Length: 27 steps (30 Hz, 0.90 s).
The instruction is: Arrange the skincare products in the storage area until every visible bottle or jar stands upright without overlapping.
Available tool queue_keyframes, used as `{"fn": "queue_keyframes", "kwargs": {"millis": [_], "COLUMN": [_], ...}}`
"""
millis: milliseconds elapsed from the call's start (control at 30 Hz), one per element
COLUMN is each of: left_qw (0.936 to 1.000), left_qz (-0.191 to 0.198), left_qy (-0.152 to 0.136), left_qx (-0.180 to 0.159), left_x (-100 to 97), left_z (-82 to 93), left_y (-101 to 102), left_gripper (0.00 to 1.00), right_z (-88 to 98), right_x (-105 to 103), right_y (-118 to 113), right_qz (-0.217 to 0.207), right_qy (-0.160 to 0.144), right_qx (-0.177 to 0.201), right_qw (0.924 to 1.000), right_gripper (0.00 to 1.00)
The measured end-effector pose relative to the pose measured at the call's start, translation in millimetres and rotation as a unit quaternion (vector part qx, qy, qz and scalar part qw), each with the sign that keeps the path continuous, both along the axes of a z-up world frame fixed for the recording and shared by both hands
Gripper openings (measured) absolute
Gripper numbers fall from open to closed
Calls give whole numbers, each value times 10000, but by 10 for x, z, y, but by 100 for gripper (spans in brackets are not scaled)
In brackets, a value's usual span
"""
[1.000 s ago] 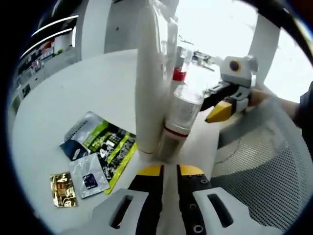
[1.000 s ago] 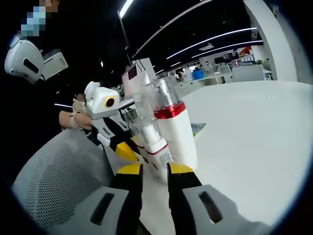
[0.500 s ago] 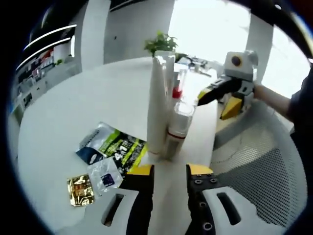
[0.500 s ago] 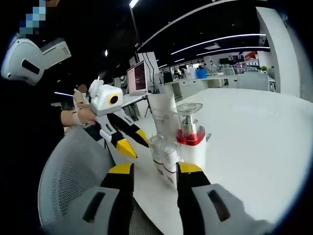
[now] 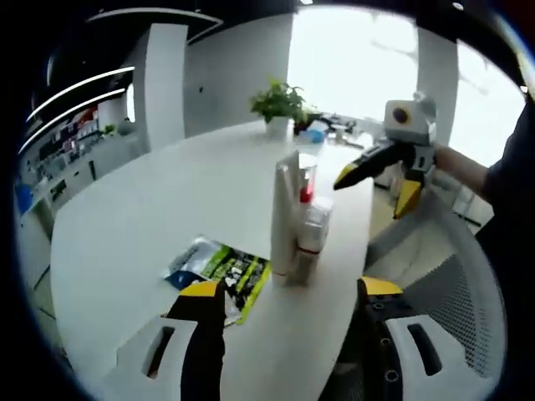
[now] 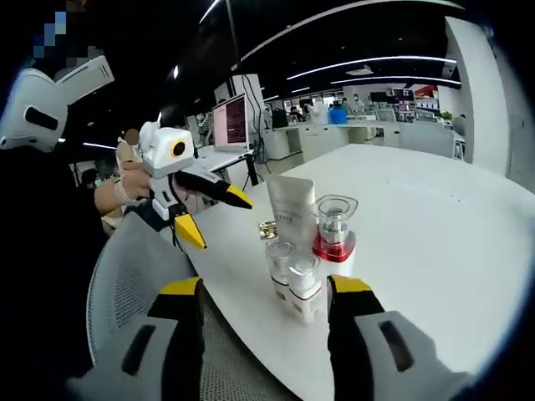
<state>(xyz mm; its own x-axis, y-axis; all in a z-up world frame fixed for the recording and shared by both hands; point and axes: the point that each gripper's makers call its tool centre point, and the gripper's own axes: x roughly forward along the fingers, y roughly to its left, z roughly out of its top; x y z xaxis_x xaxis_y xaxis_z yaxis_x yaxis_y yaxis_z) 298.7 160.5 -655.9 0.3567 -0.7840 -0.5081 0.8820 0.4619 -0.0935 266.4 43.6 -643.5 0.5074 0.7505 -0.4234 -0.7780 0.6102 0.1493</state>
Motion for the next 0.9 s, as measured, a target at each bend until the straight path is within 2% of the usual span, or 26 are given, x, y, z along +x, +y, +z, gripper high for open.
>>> {"fn": "queue_keyframes", "kwargs": {"millis": [167, 233, 367, 500, 567, 900], "left_qw": [9999, 9999, 9996, 9991, 9984, 9984], "left_qz": [97, 62, 66, 178, 248, 348], "left_qy": [-9, 124, 192, 260, 384, 326], "left_qx": [50, 86, 187, 297, 325, 319], "left_x": [-28, -76, -145, -174, -201, -273], "left_z": [55, 48, 32, 1, -8, 70], "left_y": [135, 169, 250, 360, 406, 534], "left_gripper": [75, 78, 87, 91, 93, 97], "right_z": [22, 30, 18, 27, 41, 64], "right_x": [-8, -22, -31, -46, -49, -69], "right_y": [-8, -1, -13, -28, -28, -4], "right_qz": [-166, -204, -297, -369, -423, -466], "right_qy": [20, 31, 90, 81, 97, -47], "right_qx": [-174, -235, -357, -437, -424, -684], "right_qw": [9997, 9995, 9989, 9983, 9982, 9966], "right_gripper": [70, 73, 79, 82, 85, 96]}}
